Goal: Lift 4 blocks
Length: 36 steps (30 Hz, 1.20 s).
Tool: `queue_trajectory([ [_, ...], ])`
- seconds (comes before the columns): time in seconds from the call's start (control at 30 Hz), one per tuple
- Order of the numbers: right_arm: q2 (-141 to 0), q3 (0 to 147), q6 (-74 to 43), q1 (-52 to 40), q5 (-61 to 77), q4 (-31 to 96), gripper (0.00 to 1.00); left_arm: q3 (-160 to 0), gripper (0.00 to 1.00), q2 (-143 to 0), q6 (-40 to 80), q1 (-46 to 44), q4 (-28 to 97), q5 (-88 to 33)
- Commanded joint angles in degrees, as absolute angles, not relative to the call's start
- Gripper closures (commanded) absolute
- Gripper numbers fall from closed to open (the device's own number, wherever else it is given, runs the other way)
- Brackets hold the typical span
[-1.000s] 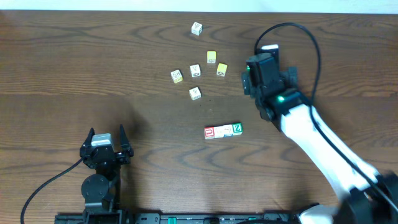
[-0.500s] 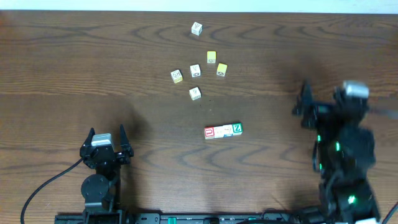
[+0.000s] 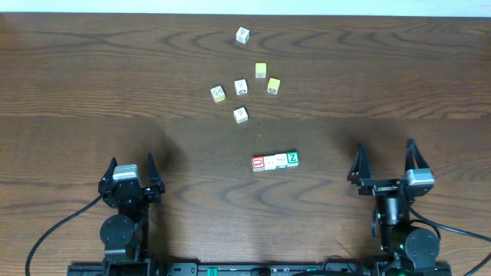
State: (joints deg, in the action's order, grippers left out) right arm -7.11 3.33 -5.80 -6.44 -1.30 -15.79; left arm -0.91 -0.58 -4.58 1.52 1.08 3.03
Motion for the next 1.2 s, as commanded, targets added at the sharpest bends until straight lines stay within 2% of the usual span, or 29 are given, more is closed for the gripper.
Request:
queue_trajectory([
  [0.0, -4.89, 2.28, -5.06, -6.09, 0.12, -13.5, 0.01, -0.23, 0.24, -0.27, -5.15, 1.91, 3.86, 3.84],
  [0.43, -0.27, 0.3, -5.06, -5.93, -1.41, -3.66, 0.01, -0.23, 0.24, -0.27, -5.15, 1.91, 3.86, 3.84],
  [0.6, -0.27, 0.3, -5.06, -5.82, -1.41, 4.29, 0.01, -0.23, 0.24, -0.27, -5.15, 1.91, 3.86, 3.84],
  [1.17, -0.49, 0.3, -5.06, -4.38, -1.02, 4.29, 0.01, -0.23, 0.24, -0.27, -5.15, 1.91, 3.86, 3.84],
])
